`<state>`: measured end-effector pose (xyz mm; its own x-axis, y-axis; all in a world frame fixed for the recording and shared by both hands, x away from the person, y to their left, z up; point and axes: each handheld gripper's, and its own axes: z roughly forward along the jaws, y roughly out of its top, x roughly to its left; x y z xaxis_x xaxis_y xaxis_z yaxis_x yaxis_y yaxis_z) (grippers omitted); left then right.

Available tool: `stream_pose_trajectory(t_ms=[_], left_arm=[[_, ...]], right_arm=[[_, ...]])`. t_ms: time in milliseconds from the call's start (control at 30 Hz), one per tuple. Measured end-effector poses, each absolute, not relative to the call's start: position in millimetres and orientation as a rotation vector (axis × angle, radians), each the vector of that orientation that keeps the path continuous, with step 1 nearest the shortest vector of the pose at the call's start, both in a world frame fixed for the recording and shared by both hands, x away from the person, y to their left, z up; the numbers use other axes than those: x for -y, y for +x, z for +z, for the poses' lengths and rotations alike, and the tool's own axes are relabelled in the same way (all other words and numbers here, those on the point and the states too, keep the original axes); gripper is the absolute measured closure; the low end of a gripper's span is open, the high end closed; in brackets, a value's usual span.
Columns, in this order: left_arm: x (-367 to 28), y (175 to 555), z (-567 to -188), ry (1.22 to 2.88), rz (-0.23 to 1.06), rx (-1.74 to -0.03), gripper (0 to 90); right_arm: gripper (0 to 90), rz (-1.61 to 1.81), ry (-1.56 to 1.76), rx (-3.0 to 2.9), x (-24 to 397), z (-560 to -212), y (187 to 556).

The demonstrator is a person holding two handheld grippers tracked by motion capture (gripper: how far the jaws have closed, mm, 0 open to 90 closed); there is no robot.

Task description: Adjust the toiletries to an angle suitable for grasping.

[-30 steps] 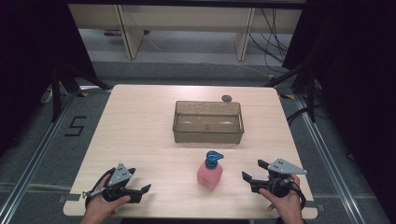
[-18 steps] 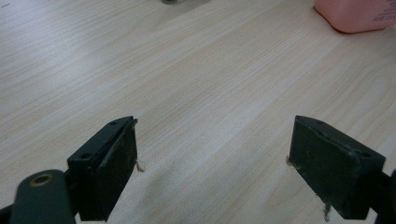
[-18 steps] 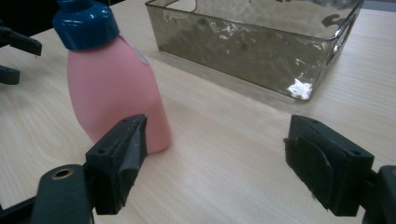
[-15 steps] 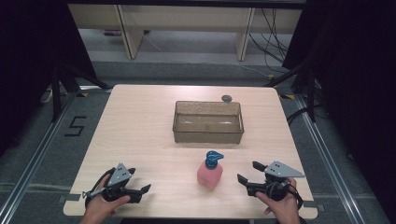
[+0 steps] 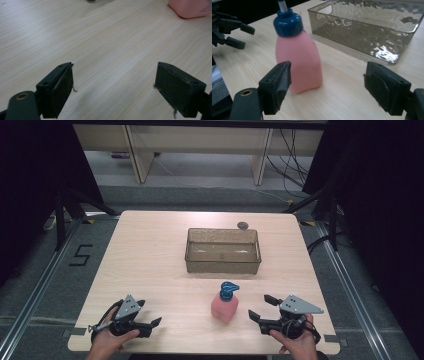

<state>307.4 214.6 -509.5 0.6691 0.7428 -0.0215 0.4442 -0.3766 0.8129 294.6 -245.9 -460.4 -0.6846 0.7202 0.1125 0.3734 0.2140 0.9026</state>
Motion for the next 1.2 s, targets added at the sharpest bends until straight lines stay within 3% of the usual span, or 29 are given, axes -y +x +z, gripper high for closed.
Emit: stream_pose_trajectory(t_ms=[1200], left_arm=[[-215,310,-511,2.069,0.452,-0.897,14.9]], right_arm=[[22.4,1.494,0.877,-2.199,220,-447,297]])
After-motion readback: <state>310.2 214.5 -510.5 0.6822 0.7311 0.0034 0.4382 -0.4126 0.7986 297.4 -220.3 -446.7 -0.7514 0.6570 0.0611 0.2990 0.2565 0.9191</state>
